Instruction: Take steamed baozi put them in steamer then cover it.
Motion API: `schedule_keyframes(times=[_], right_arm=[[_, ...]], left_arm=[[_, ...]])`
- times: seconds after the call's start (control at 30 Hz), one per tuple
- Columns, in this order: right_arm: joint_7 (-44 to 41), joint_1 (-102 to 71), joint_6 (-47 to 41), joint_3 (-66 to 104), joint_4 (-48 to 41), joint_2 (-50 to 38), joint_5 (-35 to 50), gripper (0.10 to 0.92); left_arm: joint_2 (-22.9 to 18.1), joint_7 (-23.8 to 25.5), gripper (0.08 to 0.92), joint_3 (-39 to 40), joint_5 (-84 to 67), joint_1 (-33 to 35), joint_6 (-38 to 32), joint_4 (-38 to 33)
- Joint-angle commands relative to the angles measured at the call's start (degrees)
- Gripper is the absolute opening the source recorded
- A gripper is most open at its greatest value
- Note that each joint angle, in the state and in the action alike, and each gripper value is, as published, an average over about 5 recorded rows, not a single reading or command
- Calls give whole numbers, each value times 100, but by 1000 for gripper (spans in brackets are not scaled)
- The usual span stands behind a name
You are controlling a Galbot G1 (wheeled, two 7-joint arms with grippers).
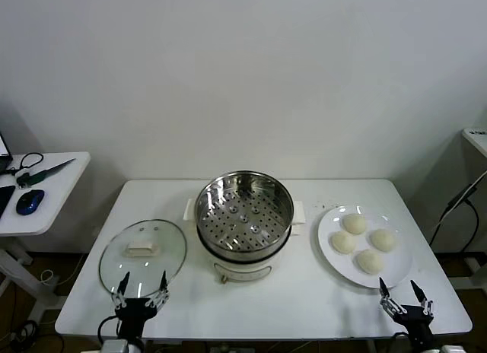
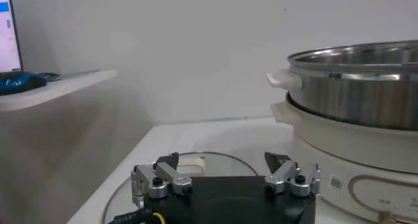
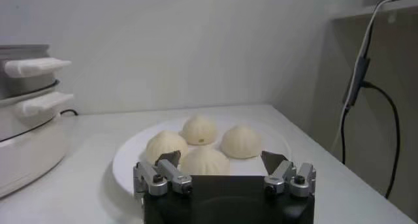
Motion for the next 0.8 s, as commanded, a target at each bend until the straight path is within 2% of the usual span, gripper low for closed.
schedule_keyframes(times=[0.03,0.23,0.33,0.43,0.57,0.67,0.8], right_arm=[[286,1410,-1605,-6,179,-605,-254,823],[-173,3575,-2377,-1035,-766,-1797,-274,823],[-892,4715,-2467,-2109,-1349,-2587,-491,823],[-1953,5861,-2428,-3419,-1840,-3345,-804,823],[-3953,7932,-1939,-5807,-2515,-4127,-1298,823],[-5428,9884,-1108,-7993,-3133,-4210,-1754,823],[-6717,11849,-107,-10089,-4003,-3764,-2279,823]], left_arm=[[29,4,823,-2,-8,-8,5,8],[29,7,823,4,-46,-34,7,23],[35,13,823,16,-47,-46,10,38],[42,19,823,21,-41,-54,9,61],[53,20,823,17,-37,-62,-2,109],[59,22,823,15,-35,-79,-18,158],[58,22,823,21,-40,-103,-49,224]])
